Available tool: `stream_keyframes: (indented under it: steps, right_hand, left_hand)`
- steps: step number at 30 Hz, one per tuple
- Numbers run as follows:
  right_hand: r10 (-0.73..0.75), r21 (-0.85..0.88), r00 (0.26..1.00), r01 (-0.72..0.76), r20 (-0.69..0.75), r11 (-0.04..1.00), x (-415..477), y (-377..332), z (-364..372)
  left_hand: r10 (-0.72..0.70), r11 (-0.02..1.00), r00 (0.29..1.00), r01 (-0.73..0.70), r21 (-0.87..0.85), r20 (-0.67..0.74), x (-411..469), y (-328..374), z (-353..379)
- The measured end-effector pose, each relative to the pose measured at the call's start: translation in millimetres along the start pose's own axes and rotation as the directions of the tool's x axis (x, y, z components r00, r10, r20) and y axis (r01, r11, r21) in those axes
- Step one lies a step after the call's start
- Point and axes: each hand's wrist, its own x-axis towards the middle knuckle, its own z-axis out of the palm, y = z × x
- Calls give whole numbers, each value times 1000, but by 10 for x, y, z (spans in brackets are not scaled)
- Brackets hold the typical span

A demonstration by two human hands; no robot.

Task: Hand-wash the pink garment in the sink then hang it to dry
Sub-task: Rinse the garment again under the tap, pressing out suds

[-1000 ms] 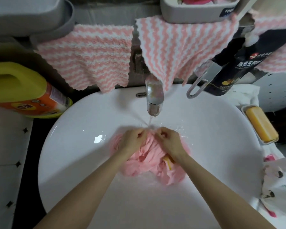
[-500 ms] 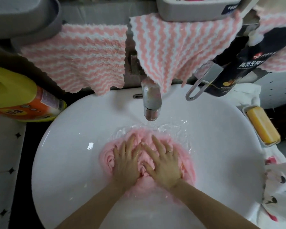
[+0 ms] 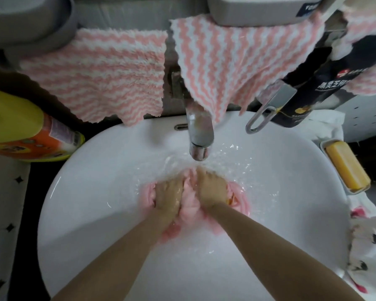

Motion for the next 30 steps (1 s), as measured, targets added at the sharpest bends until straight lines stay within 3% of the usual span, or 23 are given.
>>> stream_keyframes:
  steps: [2,3,5,7,8,9,11,14,19,24,27,30]
  right_hand:
    - [97,199,994,-107,59,974,5,-23,-130]
    - [148,365,986,-168,83,916,-27,15,-223]
    - [193,646,974,-221,115,731,-181,150,-413]
    - [185,718,974,-224,134,659,-393,232,-574]
    - [160,677,983,-180,92,714,-498,247,-606]
    - [119,580,993,-104,12,808,-597,251,-586]
    - [-36,329,998,51,-52,943,-771,258,-417]
    - [-185,89,979,177,83,980,-903,273,-89]
    - [-189,-99,975,201,115,975,-784,247,160]
    - [-182,-192,983,180,6,965,-537,194,166]
    - [-163,-157,987,161,1,974,-401,152,113]
    - [-126,-157,990,134,61,978,-199,100,63]
  left_hand:
    - [-107,967,986,134,-216,130,44,-65,-133]
    - [-111,900,984,160,-405,143,10,-126,-230]
    - [-128,699,991,122,-705,45,-121,-256,-495]
    - [-148,587,988,52,-808,-44,-270,-326,-666]
    - [-109,654,991,15,-757,-75,-365,-342,-677]
    - [-35,784,994,-38,-619,-104,-464,-330,-641]
    - [156,953,982,-179,-245,-109,-640,-316,-395]
    - [256,967,964,-256,9,-69,-833,-330,46]
    - [210,970,966,-186,157,-151,-834,-193,249]
    - [192,961,932,-115,250,-306,-651,-130,364]
    - [148,979,936,-93,182,-318,-479,-96,364]
    - [190,980,951,-167,110,-244,-314,-146,365]
